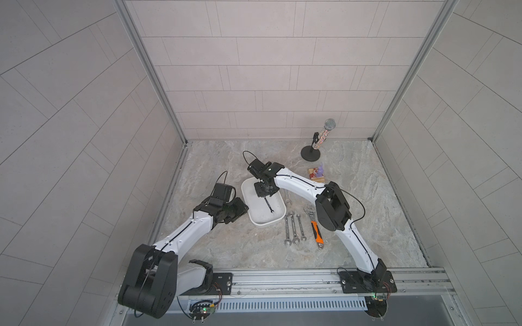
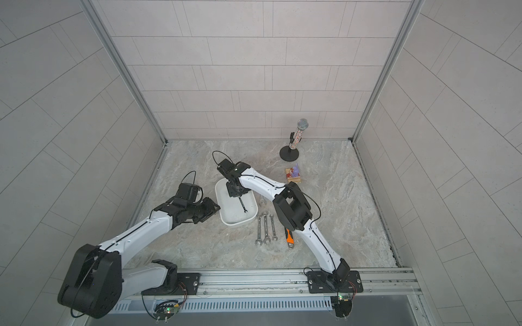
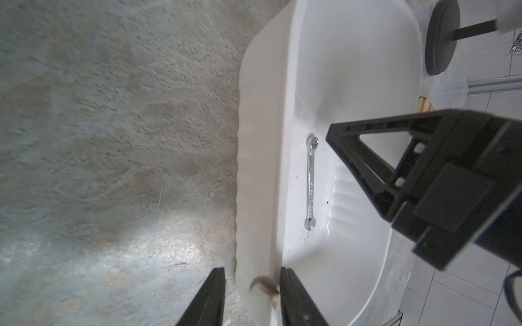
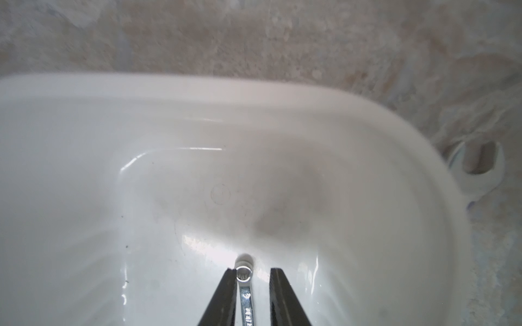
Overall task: Take out the wrench from the storage box
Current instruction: Pick up the wrench from the storage box.
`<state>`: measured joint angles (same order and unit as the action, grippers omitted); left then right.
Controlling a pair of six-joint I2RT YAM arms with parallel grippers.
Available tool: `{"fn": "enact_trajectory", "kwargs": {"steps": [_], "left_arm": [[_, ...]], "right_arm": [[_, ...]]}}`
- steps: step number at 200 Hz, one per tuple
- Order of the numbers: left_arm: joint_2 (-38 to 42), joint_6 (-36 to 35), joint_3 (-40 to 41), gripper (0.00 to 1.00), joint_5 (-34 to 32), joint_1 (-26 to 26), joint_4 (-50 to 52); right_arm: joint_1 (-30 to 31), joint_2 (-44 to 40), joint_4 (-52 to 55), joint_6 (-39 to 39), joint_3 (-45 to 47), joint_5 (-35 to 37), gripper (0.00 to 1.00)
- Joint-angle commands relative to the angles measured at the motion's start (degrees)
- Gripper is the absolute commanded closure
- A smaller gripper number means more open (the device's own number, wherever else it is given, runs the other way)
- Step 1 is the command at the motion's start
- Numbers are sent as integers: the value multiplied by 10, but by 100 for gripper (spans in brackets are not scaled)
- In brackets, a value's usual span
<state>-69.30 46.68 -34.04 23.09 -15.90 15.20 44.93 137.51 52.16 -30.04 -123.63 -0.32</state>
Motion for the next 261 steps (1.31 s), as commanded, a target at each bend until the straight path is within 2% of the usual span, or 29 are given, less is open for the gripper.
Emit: {"fn": "enact_trajectory", "kwargs": {"steps": [1, 22, 40, 63, 114, 158, 193, 261], "left_arm": [[2, -3, 3, 62, -5, 1, 9], [1, -3, 2, 62, -5, 2, 9], [-1, -3, 1, 62, -5, 2, 8], [-1, -1, 1, 62, -5, 3, 6], [-4, -1, 1, 62, -7, 2, 8], [-5, -2, 0, 62, -7, 3, 8], [-4, -2, 0, 62, -7, 4, 9], [-5, 0, 1, 62, -9, 8, 11]], "right_arm": [[2, 15, 45, 50, -23, -35, 72], [12, -3, 62, 121, -11, -28, 70], [13, -23, 60, 149, 22, -23, 67], [13, -27, 53, 151, 48, -30, 64], [13, -17, 49, 136, 75, -31, 64], [14, -31, 29, 109, 144, -49, 68], [15, -2, 43, 88, 169, -51, 76], [17, 10, 50, 83, 154, -31, 87]]}}
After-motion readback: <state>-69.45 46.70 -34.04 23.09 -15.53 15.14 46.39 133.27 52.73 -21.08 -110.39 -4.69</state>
